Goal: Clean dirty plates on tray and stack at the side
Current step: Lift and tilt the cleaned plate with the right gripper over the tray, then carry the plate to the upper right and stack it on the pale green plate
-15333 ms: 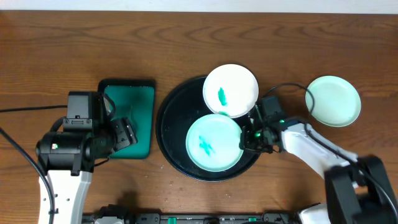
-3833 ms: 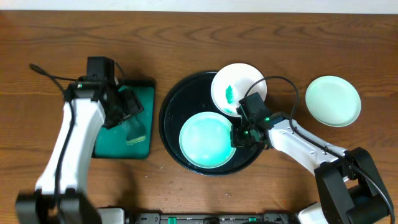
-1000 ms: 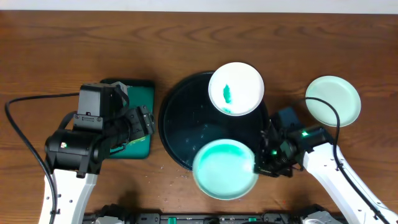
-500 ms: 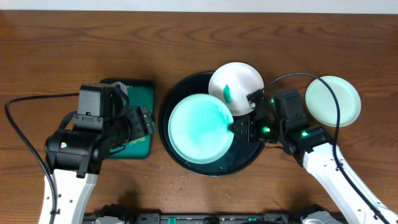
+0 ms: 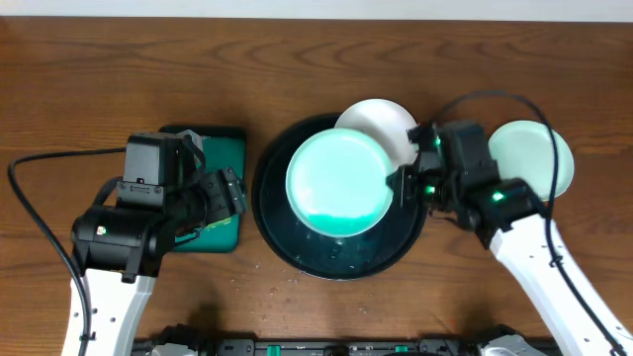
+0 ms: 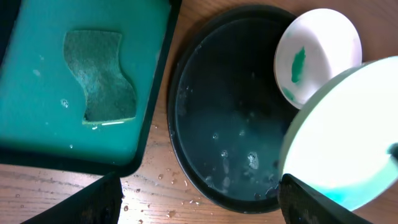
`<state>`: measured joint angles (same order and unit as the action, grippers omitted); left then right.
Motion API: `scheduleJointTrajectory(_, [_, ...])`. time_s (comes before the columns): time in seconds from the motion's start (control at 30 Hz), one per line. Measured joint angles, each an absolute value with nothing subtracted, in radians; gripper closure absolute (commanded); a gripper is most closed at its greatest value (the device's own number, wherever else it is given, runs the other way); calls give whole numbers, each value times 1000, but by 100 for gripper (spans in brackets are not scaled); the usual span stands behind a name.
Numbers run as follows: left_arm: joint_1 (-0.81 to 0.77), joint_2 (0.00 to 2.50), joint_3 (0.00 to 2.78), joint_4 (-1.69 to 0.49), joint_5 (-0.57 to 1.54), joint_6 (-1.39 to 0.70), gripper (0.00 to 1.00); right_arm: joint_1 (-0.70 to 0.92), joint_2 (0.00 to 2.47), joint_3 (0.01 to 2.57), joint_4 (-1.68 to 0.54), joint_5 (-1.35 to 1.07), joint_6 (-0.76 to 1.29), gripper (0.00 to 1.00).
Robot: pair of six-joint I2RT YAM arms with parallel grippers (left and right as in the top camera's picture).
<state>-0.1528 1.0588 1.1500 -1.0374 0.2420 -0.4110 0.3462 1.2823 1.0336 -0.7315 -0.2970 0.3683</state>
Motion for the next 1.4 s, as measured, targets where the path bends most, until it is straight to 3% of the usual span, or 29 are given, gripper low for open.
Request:
scheduleJointTrajectory(0.47, [-153, 1126, 1150, -1037, 242, -411, 19, 521, 1504, 1343, -1052, 269, 237, 99])
scheduleJointTrajectory(1.4, [-153, 1171, 1148, -1044, 241, -411, 19, 1076, 1527, 1379, -1068, 1207, -113, 99])
